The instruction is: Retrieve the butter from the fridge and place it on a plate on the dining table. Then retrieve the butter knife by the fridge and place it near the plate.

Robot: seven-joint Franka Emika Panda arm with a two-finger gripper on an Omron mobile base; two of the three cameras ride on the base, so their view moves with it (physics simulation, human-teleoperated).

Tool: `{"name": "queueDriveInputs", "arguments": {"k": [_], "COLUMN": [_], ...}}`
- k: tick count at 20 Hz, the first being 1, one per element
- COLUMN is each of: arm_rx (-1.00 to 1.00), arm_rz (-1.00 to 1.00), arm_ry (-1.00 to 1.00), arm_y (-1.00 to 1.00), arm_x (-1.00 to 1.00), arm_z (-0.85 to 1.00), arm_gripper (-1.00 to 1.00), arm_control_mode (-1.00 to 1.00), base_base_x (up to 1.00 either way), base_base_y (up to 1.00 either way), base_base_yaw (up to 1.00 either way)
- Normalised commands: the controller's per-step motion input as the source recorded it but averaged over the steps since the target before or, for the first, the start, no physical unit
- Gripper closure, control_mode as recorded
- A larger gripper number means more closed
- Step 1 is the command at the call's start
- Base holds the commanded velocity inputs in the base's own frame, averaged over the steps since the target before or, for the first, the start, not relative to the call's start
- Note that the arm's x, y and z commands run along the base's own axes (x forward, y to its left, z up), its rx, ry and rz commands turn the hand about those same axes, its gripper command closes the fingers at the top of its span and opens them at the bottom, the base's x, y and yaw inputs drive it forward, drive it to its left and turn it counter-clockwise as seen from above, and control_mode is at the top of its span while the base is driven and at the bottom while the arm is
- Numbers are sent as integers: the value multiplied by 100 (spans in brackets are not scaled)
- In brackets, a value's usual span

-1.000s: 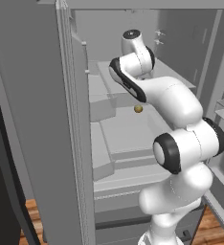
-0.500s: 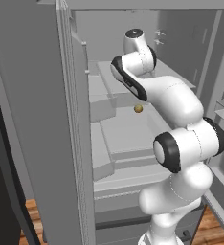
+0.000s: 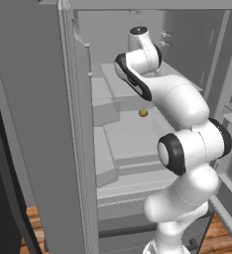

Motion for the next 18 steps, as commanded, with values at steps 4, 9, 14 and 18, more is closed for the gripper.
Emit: {"name": "queueDriveInputs", "arguments": {"k": [4, 9, 14, 18], "arm_rx": [0, 0, 2, 2], "arm_rz": [0, 5, 25, 36], "arm_ry": [0, 0, 0, 0], "arm_y": [0, -5, -19, -7], "arm_x": [-4, -40, -54, -45], "arm_z": [3, 13, 5, 1], "arm_gripper": [100, 100, 100, 100], "arm_control_mode": [-100, -100, -100, -100], "base_base_x": [0, 0, 0, 0], "base_base_y": [0, 0, 0, 0], "base_base_yaw": [0, 0, 0, 0]}}
